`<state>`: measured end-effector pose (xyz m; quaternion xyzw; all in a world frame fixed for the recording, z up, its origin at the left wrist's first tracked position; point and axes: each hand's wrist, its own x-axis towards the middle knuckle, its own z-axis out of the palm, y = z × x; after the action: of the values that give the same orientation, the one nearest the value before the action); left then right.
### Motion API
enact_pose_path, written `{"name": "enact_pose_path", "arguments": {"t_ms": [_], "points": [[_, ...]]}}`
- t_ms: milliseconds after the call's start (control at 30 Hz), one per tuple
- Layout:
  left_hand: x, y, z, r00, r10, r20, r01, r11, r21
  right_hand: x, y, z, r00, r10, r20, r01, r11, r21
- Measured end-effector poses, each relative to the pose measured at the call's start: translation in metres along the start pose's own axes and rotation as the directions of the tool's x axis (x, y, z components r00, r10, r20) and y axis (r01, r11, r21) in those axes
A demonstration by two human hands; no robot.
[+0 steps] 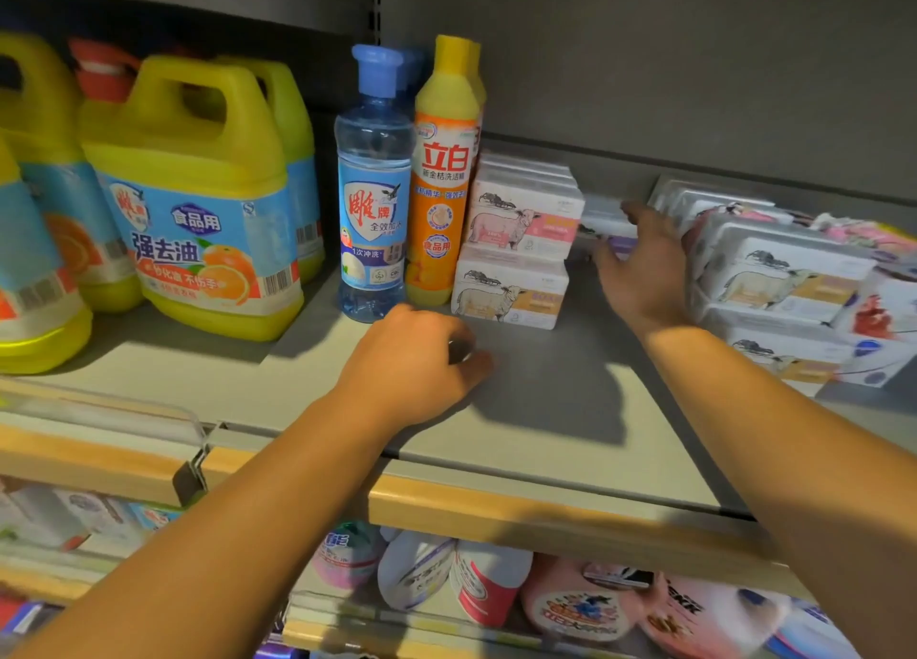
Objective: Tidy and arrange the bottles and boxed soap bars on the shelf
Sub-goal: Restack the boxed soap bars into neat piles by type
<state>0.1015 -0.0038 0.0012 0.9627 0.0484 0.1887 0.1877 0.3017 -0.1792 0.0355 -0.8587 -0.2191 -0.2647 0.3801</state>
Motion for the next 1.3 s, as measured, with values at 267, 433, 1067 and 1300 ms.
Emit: {"name": "enact_pose_path", "arguments": {"t_ms": [267,433,1067,1300], "points": [[0.004,-0.005,0.002,0.998,-0.066,-0.007,0.065,0.992,-0.112,0.048,0.020,0.036,0.969,0.047,0.241,0.025,0.958,-0.287],[0.004,-0.005,0.003,0.998,-0.052,-0.038,0.045,0.987,-0.153,0.073,0.026,0.058,0.936,0.088,0.341,0.093,0.873,-0.479],[0.004,-0.005,0.002,0.999,-0.033,0.007,0.034,0.997,-0.068,0.052,-0.025,-0.019,0.972,0.179,0.154,-0.124,0.942,-0.311],[-0.002,-0.002,-0.006,0.997,-0.071,-0.007,0.067,0.965,-0.252,-0.005,-0.067,-0.082,0.992,0.007,0.123,0.015,0.984,-0.178]]}}
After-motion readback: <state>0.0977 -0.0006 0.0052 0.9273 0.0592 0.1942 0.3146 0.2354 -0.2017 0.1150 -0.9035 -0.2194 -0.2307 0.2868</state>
